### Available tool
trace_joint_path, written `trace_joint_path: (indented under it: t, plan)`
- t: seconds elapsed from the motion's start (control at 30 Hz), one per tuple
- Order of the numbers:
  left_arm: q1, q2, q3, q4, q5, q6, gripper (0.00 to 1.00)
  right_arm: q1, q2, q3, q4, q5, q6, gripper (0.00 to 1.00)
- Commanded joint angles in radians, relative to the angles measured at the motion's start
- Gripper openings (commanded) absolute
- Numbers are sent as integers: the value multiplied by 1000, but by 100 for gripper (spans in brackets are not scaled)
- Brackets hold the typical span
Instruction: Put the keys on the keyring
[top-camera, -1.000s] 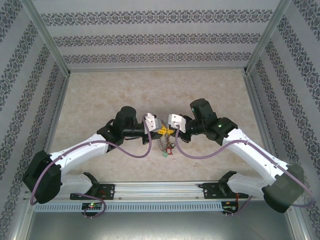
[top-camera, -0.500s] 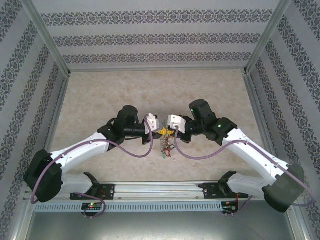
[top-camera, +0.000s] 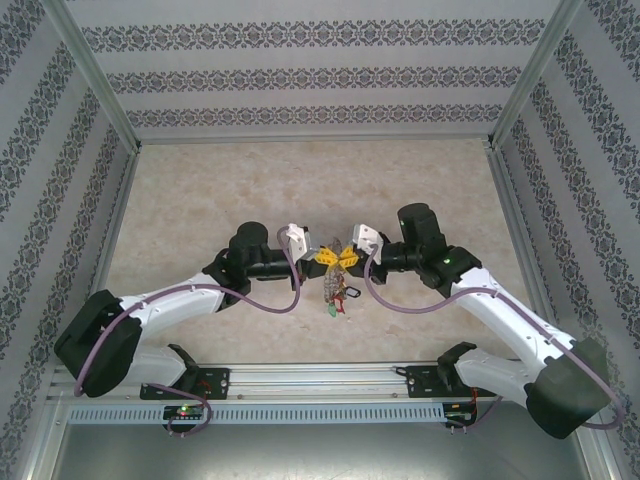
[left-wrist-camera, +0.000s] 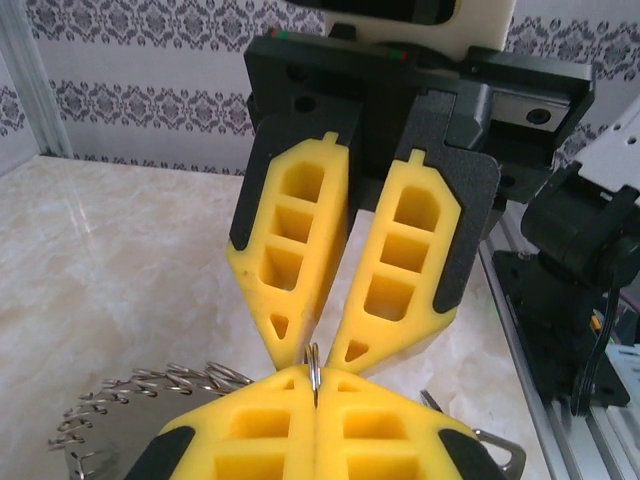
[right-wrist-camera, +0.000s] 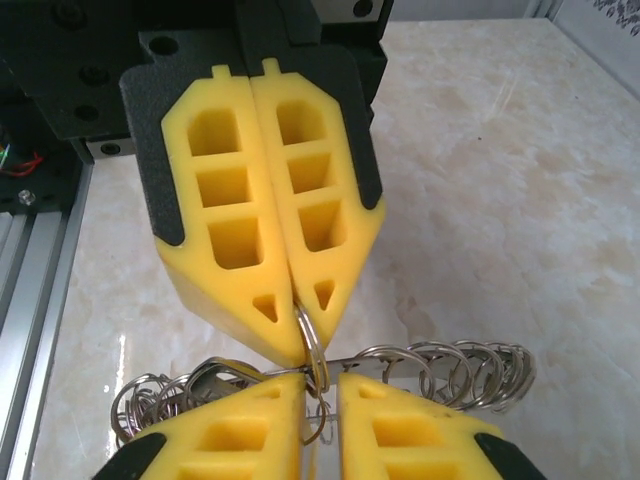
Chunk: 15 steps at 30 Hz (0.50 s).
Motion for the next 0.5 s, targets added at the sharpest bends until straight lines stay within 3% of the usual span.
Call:
trace_joint_path:
  t: [0.0, 0.3, 0.37, 0.47]
  plan:
    - [-5, -12, 5, 261, 72, -76, 0, -23, -15, -34, 49, -67, 27, 18]
    - [-5, 51, 1, 501, 116, -214, 0, -45, -6, -53, 177, -131, 95, 13]
    - [-5, 45, -2, 477, 108, -195, 0, -52, -4, -39, 170, -126, 94, 4]
    - [-5, 8, -9, 356, 77, -117, 0, -53, -12, -11, 117, -107, 61, 0]
